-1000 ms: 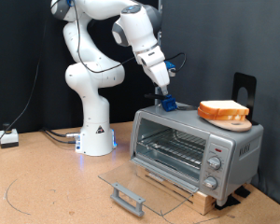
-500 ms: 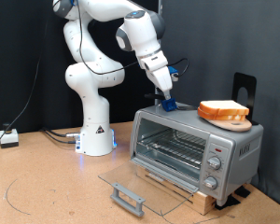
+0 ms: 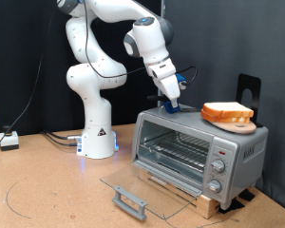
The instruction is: Make a piece of toast with the oven
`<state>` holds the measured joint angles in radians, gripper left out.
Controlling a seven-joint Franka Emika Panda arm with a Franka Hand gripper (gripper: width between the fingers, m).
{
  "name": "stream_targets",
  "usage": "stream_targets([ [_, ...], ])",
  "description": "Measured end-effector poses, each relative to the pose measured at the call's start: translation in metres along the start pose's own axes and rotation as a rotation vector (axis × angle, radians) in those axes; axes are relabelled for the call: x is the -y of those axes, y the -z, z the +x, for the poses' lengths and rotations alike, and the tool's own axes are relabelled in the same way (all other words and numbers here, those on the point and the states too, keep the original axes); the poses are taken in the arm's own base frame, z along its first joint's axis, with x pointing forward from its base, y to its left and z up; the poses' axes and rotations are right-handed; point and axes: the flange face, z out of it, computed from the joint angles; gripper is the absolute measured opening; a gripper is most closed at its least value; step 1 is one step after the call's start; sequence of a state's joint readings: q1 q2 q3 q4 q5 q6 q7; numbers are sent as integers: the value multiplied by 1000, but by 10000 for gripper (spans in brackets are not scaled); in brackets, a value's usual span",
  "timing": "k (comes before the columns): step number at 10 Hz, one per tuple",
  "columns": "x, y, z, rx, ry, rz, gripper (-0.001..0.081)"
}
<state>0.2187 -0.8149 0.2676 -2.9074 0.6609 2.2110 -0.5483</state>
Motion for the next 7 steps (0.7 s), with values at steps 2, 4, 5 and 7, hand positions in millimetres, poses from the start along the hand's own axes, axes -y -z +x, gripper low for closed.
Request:
stream_targets([
  [2, 3, -7, 2, 7, 3, 3, 809],
  [4, 5, -12, 3, 8, 5, 2, 809],
  [5, 6, -13, 4, 4, 5, 1, 809],
  [7, 8, -14, 5, -3, 1, 4, 689],
])
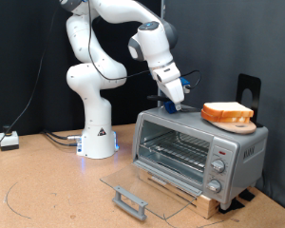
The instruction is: Make a piece of toast with the oven
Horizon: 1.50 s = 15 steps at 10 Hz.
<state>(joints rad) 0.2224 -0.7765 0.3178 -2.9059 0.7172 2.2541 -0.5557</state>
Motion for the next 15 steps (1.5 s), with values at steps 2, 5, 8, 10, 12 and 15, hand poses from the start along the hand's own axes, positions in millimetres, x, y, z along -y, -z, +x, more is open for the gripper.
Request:
stream_targets([
  [2, 0, 0, 1, -1, 0, -1, 553],
  [5, 0, 0, 1, 0, -1, 0, 471],
  [8, -2, 0, 1, -2, -6, -2, 471],
  [10, -4, -2, 1, 3, -13, -1, 471],
  [12, -6, -3, 0, 7, -20, 0, 660],
  [15, -7, -3, 0, 8, -17, -2, 795],
])
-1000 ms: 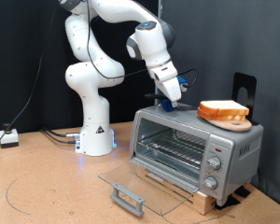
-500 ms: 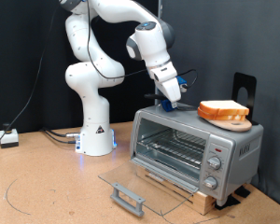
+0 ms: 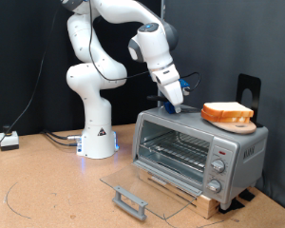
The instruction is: Make a piece of toast with the oven
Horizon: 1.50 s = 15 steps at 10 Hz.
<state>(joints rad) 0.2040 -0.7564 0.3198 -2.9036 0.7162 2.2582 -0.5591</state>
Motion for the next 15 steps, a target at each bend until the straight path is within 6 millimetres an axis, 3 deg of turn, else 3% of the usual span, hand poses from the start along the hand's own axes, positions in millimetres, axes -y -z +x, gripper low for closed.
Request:
stream_targets([
  [9, 3, 2, -2, 9, 37, -25, 808],
  [10, 3, 2, -3, 15, 38, -26, 718],
  [11, 2, 2, -4, 19, 36, -28, 718],
  [13, -1, 4, -5, 20, 27, -31, 400],
  [15, -6, 6, -6, 16, 11, -30, 395],
])
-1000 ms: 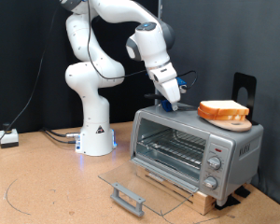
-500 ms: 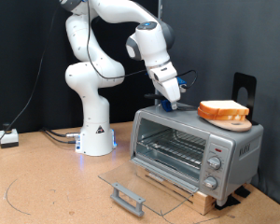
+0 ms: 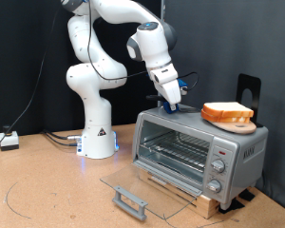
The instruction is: Make a piece of toast with the oven
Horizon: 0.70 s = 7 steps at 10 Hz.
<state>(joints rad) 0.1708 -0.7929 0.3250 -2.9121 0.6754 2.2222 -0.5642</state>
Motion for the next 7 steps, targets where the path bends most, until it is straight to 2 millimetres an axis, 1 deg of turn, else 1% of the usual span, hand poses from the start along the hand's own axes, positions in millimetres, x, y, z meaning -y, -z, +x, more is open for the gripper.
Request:
stream_targets([
  [2, -5, 7, -1, -21, -22, 20, 395],
  [3, -8, 13, -1, -40, -21, 44, 395],
  [4, -10, 24, -2, -65, -10, 76, 395],
  [7, -12, 66, -8, -135, 23, 162, 395],
])
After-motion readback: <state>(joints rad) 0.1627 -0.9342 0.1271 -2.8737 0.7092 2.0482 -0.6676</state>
